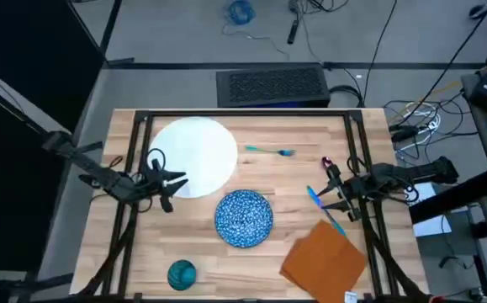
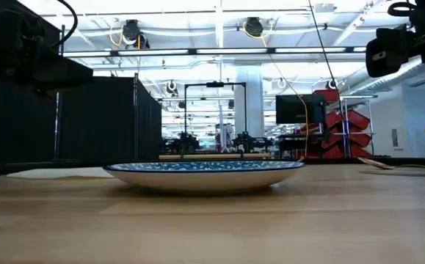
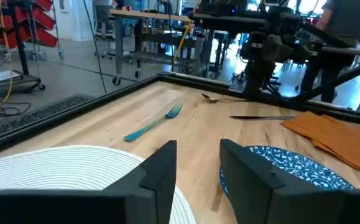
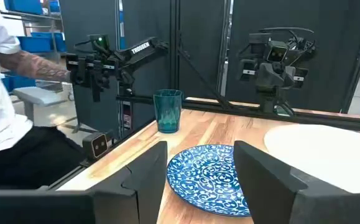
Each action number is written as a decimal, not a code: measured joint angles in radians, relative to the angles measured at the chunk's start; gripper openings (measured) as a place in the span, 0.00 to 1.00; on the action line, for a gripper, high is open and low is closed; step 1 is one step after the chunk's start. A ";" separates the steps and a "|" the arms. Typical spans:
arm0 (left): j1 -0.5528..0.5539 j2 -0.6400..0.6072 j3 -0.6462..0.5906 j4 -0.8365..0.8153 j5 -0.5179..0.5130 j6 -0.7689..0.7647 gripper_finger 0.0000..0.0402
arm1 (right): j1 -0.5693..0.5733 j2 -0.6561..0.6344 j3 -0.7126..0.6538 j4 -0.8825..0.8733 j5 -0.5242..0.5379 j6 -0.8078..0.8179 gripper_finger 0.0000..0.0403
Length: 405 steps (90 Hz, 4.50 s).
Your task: Set table place
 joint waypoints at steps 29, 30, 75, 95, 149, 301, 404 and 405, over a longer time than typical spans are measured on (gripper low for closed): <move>0.000 0.000 0.000 0.006 -0.001 0.003 0.27 | 0.000 0.000 0.000 0.019 0.000 -0.026 0.42; 0.000 0.000 0.000 0.007 -0.004 0.006 0.27 | 0.000 0.000 0.000 0.022 0.000 -0.026 0.42; 0.000 0.000 0.083 0.486 0.017 0.317 0.27 | 0.001 0.000 0.001 0.479 0.000 -0.063 0.43; 0.026 0.000 0.300 0.420 0.058 0.597 0.27 | 0.001 0.000 0.001 0.512 0.002 -0.072 0.43; 0.445 0.179 0.688 -0.379 0.165 0.391 0.27 | -0.043 0.265 0.008 0.780 0.606 0.169 0.43; 0.854 0.491 0.481 -0.502 1.235 -0.342 0.27 | -0.245 1.369 0.788 0.172 0.464 0.362 0.43; 0.778 0.854 0.485 -0.574 0.857 -0.208 0.25 | -0.276 1.294 0.787 0.113 0.413 0.347 0.42; 0.778 0.853 0.485 -0.574 0.855 -0.207 0.24 | -0.276 1.294 0.787 0.114 0.413 0.347 0.42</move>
